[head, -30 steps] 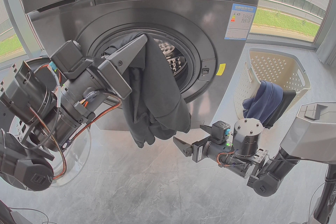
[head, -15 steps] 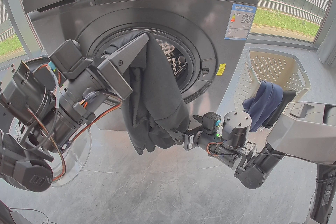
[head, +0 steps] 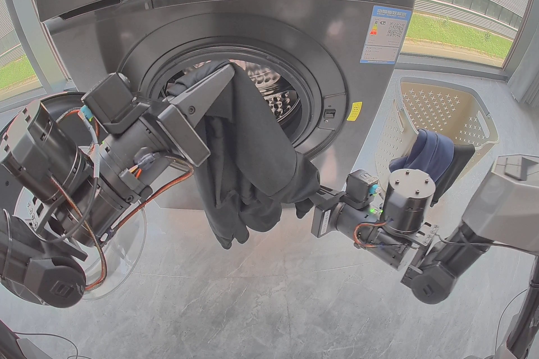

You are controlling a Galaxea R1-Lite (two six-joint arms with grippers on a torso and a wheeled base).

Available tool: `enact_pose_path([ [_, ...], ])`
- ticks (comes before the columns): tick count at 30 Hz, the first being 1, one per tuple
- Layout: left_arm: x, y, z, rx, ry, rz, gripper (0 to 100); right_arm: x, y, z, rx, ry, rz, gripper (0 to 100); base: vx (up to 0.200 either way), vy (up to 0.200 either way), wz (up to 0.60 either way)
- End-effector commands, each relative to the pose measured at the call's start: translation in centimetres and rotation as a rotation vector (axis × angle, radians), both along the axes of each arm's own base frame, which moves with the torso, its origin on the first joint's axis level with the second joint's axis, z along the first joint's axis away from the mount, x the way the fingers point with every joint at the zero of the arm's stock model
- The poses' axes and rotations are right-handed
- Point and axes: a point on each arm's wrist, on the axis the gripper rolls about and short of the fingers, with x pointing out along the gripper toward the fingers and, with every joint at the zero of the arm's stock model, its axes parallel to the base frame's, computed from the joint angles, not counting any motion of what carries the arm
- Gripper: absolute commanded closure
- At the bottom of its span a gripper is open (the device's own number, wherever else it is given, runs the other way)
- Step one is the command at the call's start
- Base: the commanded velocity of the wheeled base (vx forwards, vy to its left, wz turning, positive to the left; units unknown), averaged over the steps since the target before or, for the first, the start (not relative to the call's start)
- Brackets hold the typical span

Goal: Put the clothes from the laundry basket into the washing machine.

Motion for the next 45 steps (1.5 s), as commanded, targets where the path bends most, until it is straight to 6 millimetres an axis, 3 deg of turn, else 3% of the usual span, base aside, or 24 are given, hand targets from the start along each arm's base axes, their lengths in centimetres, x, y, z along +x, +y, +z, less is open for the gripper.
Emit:
enact_pose_path([
  [1, 0.5, 0.3, -0.5, 0.01, 0.014, 0.021, 100, -3.4, -2.6, 4.1, 0.037, -0.061, 0.006, 100, 0.0, 0.0, 0.0],
  [8, 0.3, 0.6, -1.1, 0.022, 0.034, 0.024, 100, -4.7, -4.1, 7.5, 0.104, -0.142, -0.008, 100, 0.0, 0.0, 0.0],
  [16, -0.3, 1.5, -2.5, 0.05, 0.072, 0.038, 100, -4.4, -6.1, 10.1, 0.158, -0.221, -0.074, 100, 0.0, 0.0, 0.0],
  [21, -0.9, 1.8, -3.6, 0.08, 0.105, 0.032, 100, -4.4, -6.2, 11.6, 0.192, -0.266, -0.08, 100, 0.0, 0.0, 0.0],
  [32, -1.2, 2.0, -5.1, 0.12, 0.155, 0.02, 100, -4.8, -6.1, 13.4, 0.235, -0.32, -0.069, 100, 0.0, 0.0, 0.0],
  [45, -0.9, 1.9, -7.9, 0.193, 0.258, 0.017, 100, -4.9, -5.9, 13.4, 0.236, -0.318, -0.06, 100, 0.0, 0.0, 0.0],
])
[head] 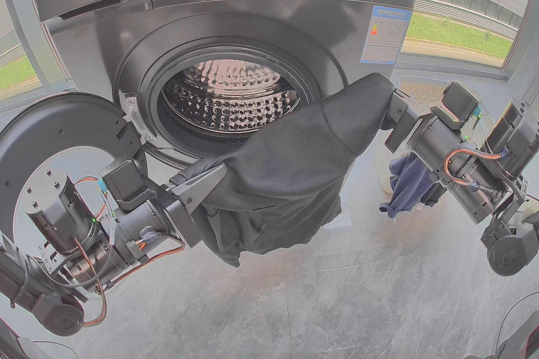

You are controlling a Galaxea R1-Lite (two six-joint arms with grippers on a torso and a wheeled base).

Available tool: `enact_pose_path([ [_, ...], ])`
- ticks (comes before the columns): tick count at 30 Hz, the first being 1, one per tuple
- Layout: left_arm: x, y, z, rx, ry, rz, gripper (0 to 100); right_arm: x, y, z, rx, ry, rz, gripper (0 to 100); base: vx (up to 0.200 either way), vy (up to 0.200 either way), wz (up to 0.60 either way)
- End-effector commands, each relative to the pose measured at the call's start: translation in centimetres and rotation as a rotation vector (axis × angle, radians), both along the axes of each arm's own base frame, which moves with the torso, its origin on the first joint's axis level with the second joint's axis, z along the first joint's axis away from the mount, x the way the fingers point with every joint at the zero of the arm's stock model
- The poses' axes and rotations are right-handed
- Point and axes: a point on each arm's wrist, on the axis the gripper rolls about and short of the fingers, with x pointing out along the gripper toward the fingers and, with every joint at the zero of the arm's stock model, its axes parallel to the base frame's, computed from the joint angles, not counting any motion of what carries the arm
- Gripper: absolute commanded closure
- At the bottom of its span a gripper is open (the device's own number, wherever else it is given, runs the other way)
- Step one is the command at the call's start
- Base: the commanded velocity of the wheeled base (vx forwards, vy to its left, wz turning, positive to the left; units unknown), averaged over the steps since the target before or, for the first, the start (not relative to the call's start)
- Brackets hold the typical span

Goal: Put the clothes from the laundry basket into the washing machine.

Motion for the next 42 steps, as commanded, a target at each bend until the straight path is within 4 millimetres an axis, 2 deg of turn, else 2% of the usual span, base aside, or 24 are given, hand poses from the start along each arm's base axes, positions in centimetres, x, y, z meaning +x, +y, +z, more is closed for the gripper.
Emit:
enact_pose_path([
  [1, 0.5, -0.1, -1.3, 0.034, 0.048, 0.008, 100, -0.2, 0.3, 0.1, 0.003, -0.007, 0.017, 100, 0.0, 0.0, 0.0],
  [2, 0.6, -0.2, -1.5, 0.04, 0.057, 0.008, 0, -0.3, 0.5, 0.2, 0.005, -0.012, 0.026, 100, 0.0, 0.0, 0.0],
  [7, 1.8, -0.7, -3.9, 0.076, 0.14, 0.003, 0, -1.4, 1.8, 0.2, 0.012, -0.013, 0.091, 100, 0.0, 0.0, 0.0],
  [14, 4.2, -0.5, -6.8, 0.099, 0.177, 0.061, 0, -1.1, 2.1, -0.1, 0.007, -0.007, 0.094, 100, 0.0, 0.0, 0.0],
  [21, 5.0, -1.2, -9.2, 0.143, 0.229, 0.039, 0, -0.6, 2.6, -0.5, -0.001, 0.006, 0.092, 100, 0.0, 0.0, 0.0],
  [33, 3.7, -1.7, -10.8, 0.241, 0.237, -0.092, 0, 1.1, 3.6, -0.4, 0.008, 0.002, 0.07, 100, 0.0, 0.0, 0.0],
  [42, 3.8, -2.0, -13.5, 0.351, 0.253, -0.131, 0, 1.8, 4.5, 0.3, 0.025, -0.024, 0.077, 100, 0.0, 0.0, 0.0],
])
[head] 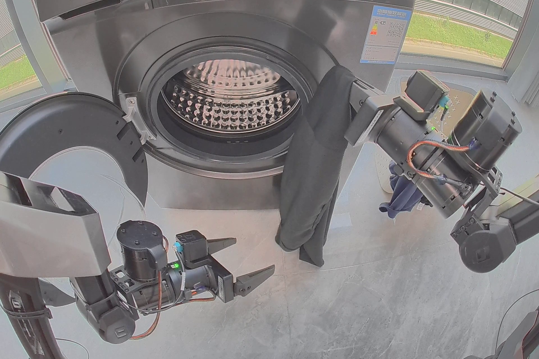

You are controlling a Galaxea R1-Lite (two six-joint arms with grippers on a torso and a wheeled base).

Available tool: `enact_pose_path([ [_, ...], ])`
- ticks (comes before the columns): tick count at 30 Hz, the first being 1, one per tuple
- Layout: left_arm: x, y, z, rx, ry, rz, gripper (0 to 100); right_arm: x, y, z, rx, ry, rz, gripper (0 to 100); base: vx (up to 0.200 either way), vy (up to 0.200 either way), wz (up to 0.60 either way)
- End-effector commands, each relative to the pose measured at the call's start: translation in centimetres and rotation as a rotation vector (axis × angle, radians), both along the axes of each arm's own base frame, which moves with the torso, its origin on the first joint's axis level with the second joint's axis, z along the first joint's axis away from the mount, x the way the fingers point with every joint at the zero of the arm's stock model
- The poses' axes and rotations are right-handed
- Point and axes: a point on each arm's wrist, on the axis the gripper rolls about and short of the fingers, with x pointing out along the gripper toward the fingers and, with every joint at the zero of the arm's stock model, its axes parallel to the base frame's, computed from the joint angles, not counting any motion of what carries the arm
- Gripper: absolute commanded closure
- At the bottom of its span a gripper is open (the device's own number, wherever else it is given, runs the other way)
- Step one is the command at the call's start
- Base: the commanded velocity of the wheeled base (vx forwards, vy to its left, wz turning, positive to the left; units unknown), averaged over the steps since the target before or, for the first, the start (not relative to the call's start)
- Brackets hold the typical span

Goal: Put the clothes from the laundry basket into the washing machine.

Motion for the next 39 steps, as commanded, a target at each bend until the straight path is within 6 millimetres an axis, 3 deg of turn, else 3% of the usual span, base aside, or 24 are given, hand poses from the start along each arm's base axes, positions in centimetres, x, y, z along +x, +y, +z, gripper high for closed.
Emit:
enact_pose_path([
  [1, 0.4, -0.4, -1.7, 0.037, 0.031, -0.008, 0, 0.4, 0.6, 0.1, 0.003, -0.008, 0.006, 100, 0.0, 0.0, 0.0],
  [13, 3.6, -2.4, -4.1, 0.042, 0.002, -0.001, 0, 0.0, 2.6, 1.5, 0.047, -0.053, 0.065, 100, 0.0, 0.0, 0.0],
  [39, 11.7, -6.6, -8.1, -0.048, -0.135, 0.101, 0, 0.4, 3.8, 0.7, 0.054, -0.037, 0.085, 100, 0.0, 0.0, 0.0],
])
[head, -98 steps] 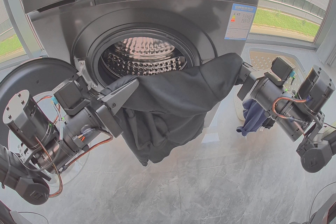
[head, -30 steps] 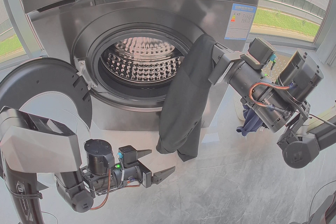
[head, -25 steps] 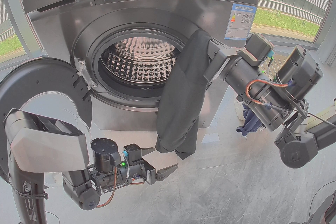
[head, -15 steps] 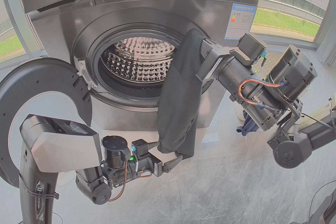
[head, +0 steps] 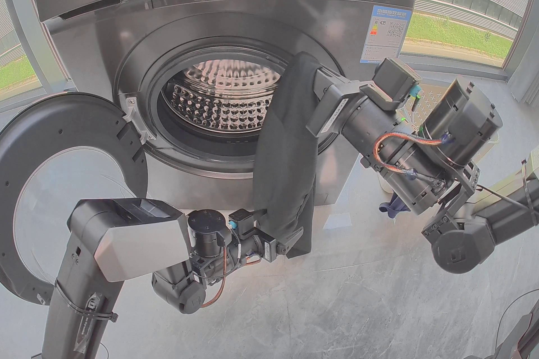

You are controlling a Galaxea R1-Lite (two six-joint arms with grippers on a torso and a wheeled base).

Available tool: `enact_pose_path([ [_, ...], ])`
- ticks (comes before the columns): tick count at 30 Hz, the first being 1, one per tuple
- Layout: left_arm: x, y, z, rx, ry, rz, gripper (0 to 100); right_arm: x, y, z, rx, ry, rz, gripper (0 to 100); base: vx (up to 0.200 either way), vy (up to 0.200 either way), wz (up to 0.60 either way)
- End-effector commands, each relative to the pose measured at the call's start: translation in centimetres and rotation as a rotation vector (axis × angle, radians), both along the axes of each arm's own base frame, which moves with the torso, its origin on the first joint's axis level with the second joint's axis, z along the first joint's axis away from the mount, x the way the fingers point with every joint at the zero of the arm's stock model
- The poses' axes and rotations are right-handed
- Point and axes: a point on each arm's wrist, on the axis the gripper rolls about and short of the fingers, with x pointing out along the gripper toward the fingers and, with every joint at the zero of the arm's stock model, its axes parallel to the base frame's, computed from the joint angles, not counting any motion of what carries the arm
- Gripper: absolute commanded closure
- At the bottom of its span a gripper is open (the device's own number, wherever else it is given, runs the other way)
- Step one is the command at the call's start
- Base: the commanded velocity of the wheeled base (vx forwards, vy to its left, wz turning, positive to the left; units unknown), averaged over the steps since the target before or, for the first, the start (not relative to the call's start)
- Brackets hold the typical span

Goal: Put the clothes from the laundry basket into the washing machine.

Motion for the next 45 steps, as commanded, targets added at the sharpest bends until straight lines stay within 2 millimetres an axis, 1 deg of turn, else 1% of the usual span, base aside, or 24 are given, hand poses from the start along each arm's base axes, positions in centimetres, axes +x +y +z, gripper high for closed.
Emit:
enact_pose_path([
  [1, 1.3, -0.2, -2.0, 0.003, 0.005, 0.02, 0, 0.0, 0.1, -0.1, 0.0, 0.001, 0.002, 100, 0.0, 0.0, 0.0],
  [4, 1.9, -0.6, -2.4, -0.006, -0.007, 0.024, 0, -0.1, 0.1, -0.1, 0.006, 0.001, 0.004, 100, 0.0, 0.0, 0.0],
  [5, 2.2, -0.7, -2.4, -0.01, -0.014, 0.034, 100, -0.1, 0.1, -0.1, 0.009, 0.004, 0.006, 100, 0.0, 0.0, 0.0],
  [10, 3.8, -1.3, -2.2, -0.04, -0.061, 0.089, 100, -0.2, -0.1, 0.0, 0.023, 0.001, 0.008, 100, 0.0, 0.0, 0.0],
  [12, 4.2, -1.2, -1.9, -0.047, -0.075, 0.109, 100, -0.2, -0.1, 0.1, 0.025, 0.0, 0.009, 100, 0.0, 0.0, 0.0],
  [16, 4.1, -0.5, -1.4, -0.051, -0.079, 0.127, 100, -0.3, -0.2, 0.2, 0.027, 0.0, 0.008, 100, 0.0, 0.0, 0.0],
  [17, 3.9, -0.3, -1.1, -0.049, -0.077, 0.129, 100, -0.2, -0.3, 0.2, 0.027, 0.0, 0.006, 100, 0.0, 0.0, 0.0],
  [19, 3.5, 0.3, 0.1, -0.051, -0.079, 0.135, 100, -0.2, -0.3, 0.0, 0.023, 0.009, -0.001, 100, 0.0, 0.0, 0.0],
  [20, 3.3, 0.4, 0.2, -0.05, -0.078, 0.135, 100, -0.2, -0.4, -0.1, 0.02, 0.011, -0.006, 100, 0.0, 0.0, 0.0],
  [22, 1.8, 1.3, 2.8, -0.05, -0.08, 0.129, 100, 0.3, -0.9, -0.8, 0.005, 0.045, -0.051, 100, 0.0, 0.0, 0.0],
  [25, -0.8, 2.7, 5.8, -0.042, -0.079, 0.119, 100, 1.1, -2.0, -1.6, -0.017, 0.067, -0.092, 100, 0.0, 0.0, 0.0],
  [26, -1.5, 3.1, 6.3, -0.038, -0.077, 0.117, 100, 1.2, -2.2, -1.7, -0.019, 0.07, -0.098, 100, 0.0, 0.0, 0.0],
  [27, -2.6, 3.7, 7.4, -0.038, -0.077, 0.114, 100, 1.3, -2.4, -1.8, -0.02, 0.074, -0.105, 100, 0.0, 0.0, 0.0],
  [28, -3.5, 4.2, 8.0, -0.034, -0.073, 0.107, 100, 1.4, -2.6, -1.9, -0.022, 0.077, -0.111, 100, 0.0, 0.0, 0.0],
  [29, -3.5, 4.2, 8.0, -0.034, -0.073, 0.107, 100, 1.4, -2.6, -1.9, -0.022, 0.077, -0.111, 100, 0.0, 0.0, 0.0],
  [30, -5.5, 5.3, 9.3, -0.025, -0.073, 0.088, 100, 1.4, -3.3, -1.9, -0.023, 0.079, -0.128, 100, 0.0, 0.0, 0.0],
  [31, -6.6, 5.9, 10.2, -0.029, -0.073, 0.083, 100, 1.2, -3.8, -1.7, -0.023, 0.079, -0.136, 100, 0.0, 0.0, 0.0],
  [32, -7.2, 6.2, 10.6, -0.032, -0.075, 0.082, 100, 1.0, -4.1, -1.6, -0.023, 0.079, -0.139, 100, 0.0, 0.0, 0.0],
  [33, -8.6, 7.0, 11.5, -0.038, -0.077, 0.081, 100, 0.6, -4.8, -1.6, -0.03, 0.085, -0.148, 100, 0.0, 0.0, 0.0],
  [35, -9.8, 7.7, 12.5, -0.049, -0.086, 0.079, 100, -0.2, -5.4, -2.0, -0.046, 0.1, -0.147, 100, 0.0, 0.0, 0.0],
  [40, -13.0, 9.5, 15.7, -0.122, -0.149, 0.047, 100, -1.7, -7.4, -3.0, -0.078, 0.135, -0.163, 100, 0.0, 0.0, 0.0],
  [41, -13.0, 9.5, 15.7, -0.122, -0.149, 0.047, 100, -1.7, -7.4, -3.0, -0.078, 0.135, -0.163, 100, 0.0, 0.0, 0.0],
  [42, -14.0, 10.0, 16.6, -0.15, -0.165, 0.04, 100, -1.9, -8.2, -3.1, -0.076, 0.138, -0.181, 100, 0.0, 0.0, 0.0],
  [45, -14.5, 10.3, 17.5, -0.181, -0.187, 0.028, 100, -1.8, -9.0, -2.8, -0.065, 0.131, -0.206, 100, 0.0, 0.0, 0.0],
])
